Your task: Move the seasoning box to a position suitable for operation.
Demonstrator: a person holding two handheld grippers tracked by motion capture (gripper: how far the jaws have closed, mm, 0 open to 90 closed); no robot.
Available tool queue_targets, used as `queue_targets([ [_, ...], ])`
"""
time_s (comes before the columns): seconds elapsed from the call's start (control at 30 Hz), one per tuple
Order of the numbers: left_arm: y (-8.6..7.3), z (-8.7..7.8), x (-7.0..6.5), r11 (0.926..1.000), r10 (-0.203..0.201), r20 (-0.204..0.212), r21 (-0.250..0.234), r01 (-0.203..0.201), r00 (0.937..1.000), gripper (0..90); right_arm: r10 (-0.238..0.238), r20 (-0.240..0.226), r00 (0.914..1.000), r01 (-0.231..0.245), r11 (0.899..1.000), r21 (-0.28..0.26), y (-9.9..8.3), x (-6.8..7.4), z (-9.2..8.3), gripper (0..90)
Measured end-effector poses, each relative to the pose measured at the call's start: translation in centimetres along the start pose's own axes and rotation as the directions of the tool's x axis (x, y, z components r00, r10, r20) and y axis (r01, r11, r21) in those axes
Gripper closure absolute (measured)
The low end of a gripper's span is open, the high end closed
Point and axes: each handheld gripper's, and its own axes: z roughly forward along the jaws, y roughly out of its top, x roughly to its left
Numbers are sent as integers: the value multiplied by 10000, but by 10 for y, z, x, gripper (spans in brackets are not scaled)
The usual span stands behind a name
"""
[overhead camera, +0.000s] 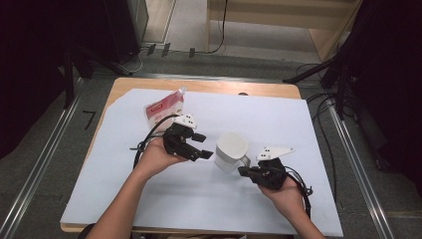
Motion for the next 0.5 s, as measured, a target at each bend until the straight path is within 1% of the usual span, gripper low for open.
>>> queue_targets([
  [0.03, 0, 0, 0, 10000, -2, 9, 25, 2, 10000, 295, 110, 156, 9998, -109, 9999, -45, 0, -3, -2, 900],
  [0.07, 0, 0, 0, 10000, 30, 5, 47, -30, 10000, 295, 110, 156, 9998, -109, 9999, -45, 0, -3, -2, 900],
  [0.13, 0, 0, 0, 10000, 58, -39, 54, -58, 10000, 283, 345, 126, 9993, -343, 9994, -104, -1, -9, -4, 900],
  [0.2, 0, 1, 0, 10000, 8, 4, 49, -8, 10000, 282, 408, 172, 9990, -406, 9991, -102, -1, -13, -5, 900],
  [0.3, 0, 2, -1, 9999, 66, 72, 121, -67, 10000, 282, 428, 269, 9987, -427, 9991, -62, -1, -16, -6, 900],
  [0.33, 0, 2, -2, 9999, 67, 3, 159, -67, 10000, 282, 456, 283, 9986, -455, 9989, -68, -1, -18, -6, 900],
  [0.37, 0, 3, -2, 9999, 66, 13, 144, -66, 10000, 282, 578, 315, 9978, -576, 9983, -79, -1, -21, -7, 900],
  [0.43, 0, 4, -2, 10000, 22, 137, 94, -23, 9999, 281, 598, 324, 9977, -595, 9982, -122, -1, -23, -8, 900],
  [0.5, 0, 5, -3, 9999, 66, 83, 148, -67, 9999, 280, 736, 280, 9969, -732, 9972, -138, -2, -28, -9, 900],
])
